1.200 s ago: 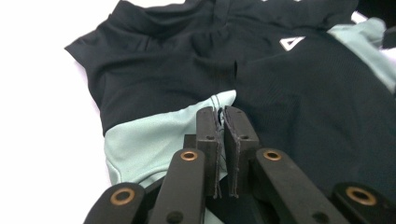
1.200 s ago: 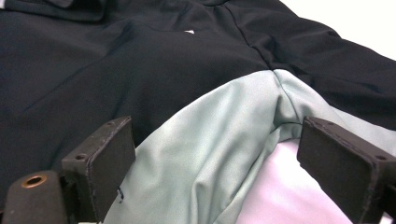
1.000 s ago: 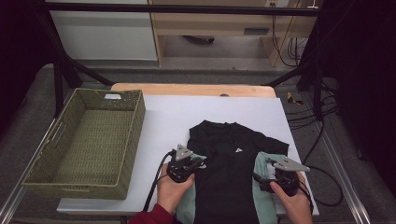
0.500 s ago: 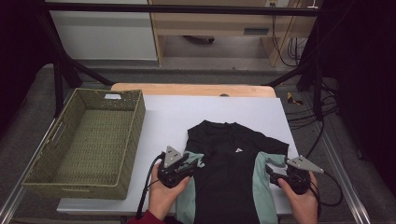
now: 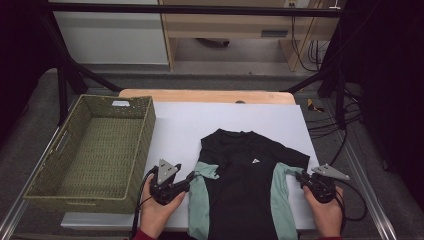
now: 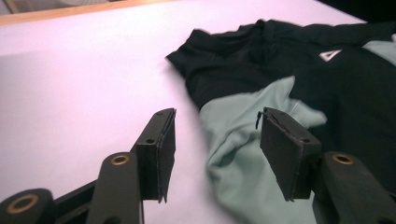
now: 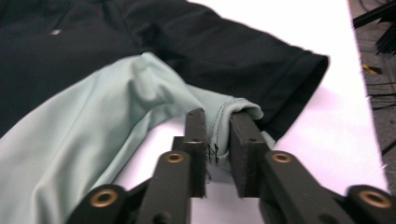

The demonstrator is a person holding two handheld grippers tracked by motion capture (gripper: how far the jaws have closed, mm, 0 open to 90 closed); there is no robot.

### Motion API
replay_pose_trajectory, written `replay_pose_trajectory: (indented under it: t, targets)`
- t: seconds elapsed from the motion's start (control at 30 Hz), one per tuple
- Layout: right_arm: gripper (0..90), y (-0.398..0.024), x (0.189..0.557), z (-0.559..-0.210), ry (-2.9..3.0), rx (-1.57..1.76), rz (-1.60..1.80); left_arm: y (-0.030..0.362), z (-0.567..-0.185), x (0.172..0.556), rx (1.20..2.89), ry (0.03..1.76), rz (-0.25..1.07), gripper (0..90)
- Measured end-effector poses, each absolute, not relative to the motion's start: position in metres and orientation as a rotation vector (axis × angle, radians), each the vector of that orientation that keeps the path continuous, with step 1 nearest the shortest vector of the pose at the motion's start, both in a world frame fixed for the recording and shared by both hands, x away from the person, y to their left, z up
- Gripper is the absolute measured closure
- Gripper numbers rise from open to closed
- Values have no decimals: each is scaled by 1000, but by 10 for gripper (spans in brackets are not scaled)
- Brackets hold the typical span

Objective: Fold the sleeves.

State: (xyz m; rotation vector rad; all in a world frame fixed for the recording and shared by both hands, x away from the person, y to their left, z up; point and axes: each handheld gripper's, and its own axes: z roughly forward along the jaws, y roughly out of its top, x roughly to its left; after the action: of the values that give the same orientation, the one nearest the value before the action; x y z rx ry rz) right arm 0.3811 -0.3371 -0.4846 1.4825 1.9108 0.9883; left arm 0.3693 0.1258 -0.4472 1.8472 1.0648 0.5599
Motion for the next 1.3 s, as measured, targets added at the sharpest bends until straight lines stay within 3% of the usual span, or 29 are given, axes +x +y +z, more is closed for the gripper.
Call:
replay_pose_trajectory:
  t: [0.23, 0.37, 0.43, 0.53, 0.63, 1.0, 1.2, 1.23, 1.3]
  targets:
    - [789, -333, 370, -484, 1930, 1490, 952, 136, -460, 361, 1871, 1081, 567, 430]
    - [658, -337, 366, -479, 1878, 1498, 993, 133, -463, 363, 1870, 1081, 570, 393]
    - [540, -343, 366, -476, 1819, 1522, 1009, 131, -463, 363, 1876, 1075, 574, 373]
    - [433, -353, 369, -471, 1737, 1566, 1037, 131, -464, 363, 1878, 1085, 584, 337]
    - [388, -362, 382, -470, 1719, 1615, 1032, 132, -463, 364, 1864, 1096, 594, 311]
    - [478, -368, 434, -479, 1811, 1658, 934, 136, -467, 369, 1868, 1124, 599, 288]
    - [749, -367, 434, -482, 1840, 1644, 899, 135, -467, 370, 1868, 1126, 600, 287]
    - [829, -367, 434, -482, 1847, 1635, 902, 135, -468, 370, 1873, 1127, 602, 286]
    - [870, -367, 432, -480, 1864, 1619, 946, 135, -469, 370, 1881, 1129, 616, 271]
